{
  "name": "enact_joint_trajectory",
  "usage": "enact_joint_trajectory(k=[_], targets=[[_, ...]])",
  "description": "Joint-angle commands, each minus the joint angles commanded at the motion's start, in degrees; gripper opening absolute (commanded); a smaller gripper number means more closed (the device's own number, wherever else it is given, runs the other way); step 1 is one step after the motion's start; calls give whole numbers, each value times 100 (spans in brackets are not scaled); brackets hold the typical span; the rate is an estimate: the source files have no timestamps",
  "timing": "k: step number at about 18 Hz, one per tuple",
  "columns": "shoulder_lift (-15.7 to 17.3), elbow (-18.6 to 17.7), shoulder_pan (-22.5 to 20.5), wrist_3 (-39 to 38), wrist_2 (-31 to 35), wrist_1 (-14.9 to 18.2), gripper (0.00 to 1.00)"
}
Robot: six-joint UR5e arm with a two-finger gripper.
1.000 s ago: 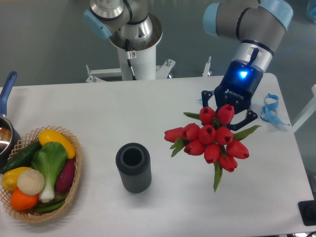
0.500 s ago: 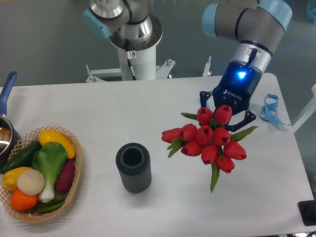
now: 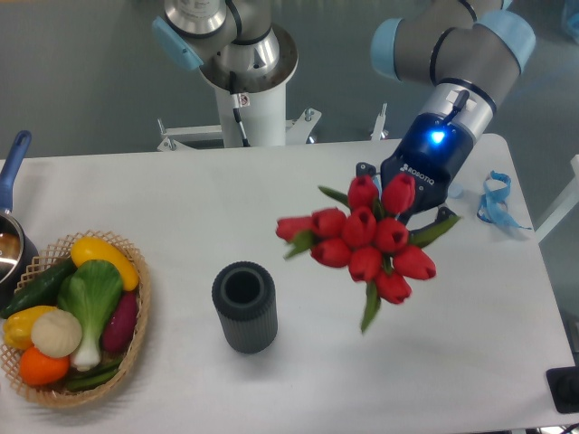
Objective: Insert the flowers into the vase
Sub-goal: 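Lift the tulip bouquet and carry it over the dark grey vase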
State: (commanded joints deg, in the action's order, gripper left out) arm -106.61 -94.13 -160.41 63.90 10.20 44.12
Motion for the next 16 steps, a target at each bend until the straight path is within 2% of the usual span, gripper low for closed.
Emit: enact_joint_trajectory(k=[5, 9, 16], targets=[[-9, -88, 255, 246, -694, -9, 22], [114, -307, 598, 246, -713, -9, 22], [263, -633, 809, 229, -704, -9, 22]])
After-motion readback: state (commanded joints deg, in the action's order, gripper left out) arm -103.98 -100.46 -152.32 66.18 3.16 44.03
